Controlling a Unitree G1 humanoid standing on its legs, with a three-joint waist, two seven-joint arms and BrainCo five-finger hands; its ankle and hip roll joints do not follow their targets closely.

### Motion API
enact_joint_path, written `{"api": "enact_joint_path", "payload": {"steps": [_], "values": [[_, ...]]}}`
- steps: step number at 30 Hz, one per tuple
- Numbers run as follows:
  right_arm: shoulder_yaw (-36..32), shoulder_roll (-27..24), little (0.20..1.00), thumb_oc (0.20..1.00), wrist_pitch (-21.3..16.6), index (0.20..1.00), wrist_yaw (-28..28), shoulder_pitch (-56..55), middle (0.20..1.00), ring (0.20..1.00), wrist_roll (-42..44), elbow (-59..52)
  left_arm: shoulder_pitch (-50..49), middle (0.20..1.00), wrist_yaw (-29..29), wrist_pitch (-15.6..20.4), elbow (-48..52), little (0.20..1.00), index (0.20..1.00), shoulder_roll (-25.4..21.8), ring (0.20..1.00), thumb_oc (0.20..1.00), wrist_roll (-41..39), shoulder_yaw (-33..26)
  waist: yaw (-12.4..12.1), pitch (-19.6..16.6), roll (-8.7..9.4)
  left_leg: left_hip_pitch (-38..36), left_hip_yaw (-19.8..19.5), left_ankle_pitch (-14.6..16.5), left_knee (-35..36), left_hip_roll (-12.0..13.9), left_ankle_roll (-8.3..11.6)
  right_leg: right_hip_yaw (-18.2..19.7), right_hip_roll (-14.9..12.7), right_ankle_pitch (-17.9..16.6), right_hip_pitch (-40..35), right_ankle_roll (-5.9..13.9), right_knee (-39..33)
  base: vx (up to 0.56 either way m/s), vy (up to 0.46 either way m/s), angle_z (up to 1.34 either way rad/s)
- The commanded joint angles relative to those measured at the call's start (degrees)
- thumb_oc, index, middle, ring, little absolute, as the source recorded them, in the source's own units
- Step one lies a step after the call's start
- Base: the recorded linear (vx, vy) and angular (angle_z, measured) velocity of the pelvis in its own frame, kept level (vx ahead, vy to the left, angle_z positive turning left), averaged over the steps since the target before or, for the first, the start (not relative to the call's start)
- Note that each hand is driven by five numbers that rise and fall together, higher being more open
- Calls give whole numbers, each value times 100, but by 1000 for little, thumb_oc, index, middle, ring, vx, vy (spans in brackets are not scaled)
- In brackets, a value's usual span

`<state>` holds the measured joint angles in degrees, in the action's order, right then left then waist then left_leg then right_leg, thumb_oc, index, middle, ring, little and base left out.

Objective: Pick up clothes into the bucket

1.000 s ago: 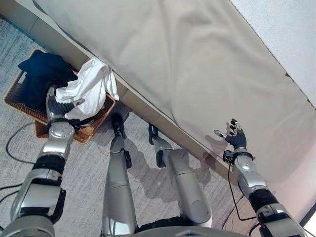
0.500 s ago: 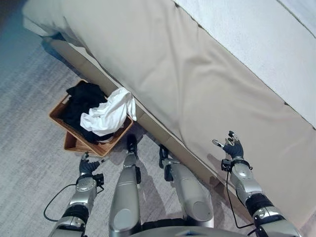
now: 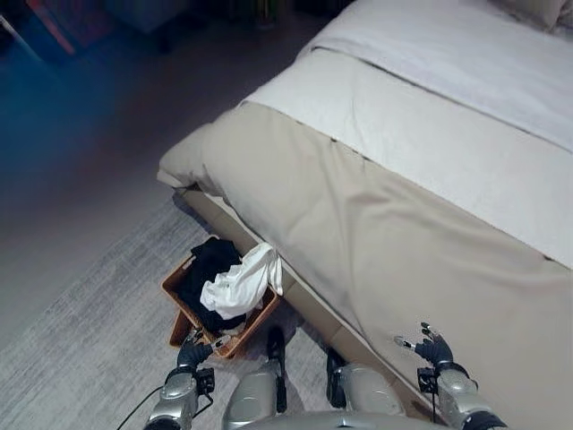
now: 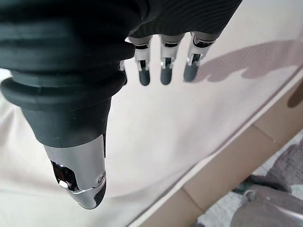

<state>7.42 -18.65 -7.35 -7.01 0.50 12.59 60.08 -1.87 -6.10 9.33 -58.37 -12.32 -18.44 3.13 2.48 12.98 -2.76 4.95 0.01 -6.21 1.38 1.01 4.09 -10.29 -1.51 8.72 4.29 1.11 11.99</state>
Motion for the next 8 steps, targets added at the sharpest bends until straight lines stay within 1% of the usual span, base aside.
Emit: {"api": "enact_joint_path", "payload": {"steps": [1,5,8], "values": [[10,-53,1000,1000,65,1000,145,3,1000,1000,-212,-62,58,1000,103,66,-183,1000,1000,-2,1000,1000,-141,-230,64,-51,303,-299,173,579,-501,66,54,-122,-427,-794,-374,549,-1023,68,-29,-3],[-75,53,1000,1000,124,1000,167,-41,1000,1000,-198,215,-2,1000,191,-39,-514,1000,1000,38,1000,1000,33,-228,90,-335,363,-563,247,664,-469,117,48,-86,-385,-737,-656,542,-1091,53,-19,-3],[-116,101,1000,1000,147,1000,166,-59,1000,1000,-184,302,-18,1000,212,-77,-619,1000,1000,46,1000,1000,167,-190,104,-430,389,-658,259,706,-464,127,36,-61,-368,-712,-740,538,-1099,52,-8,-4]]}}
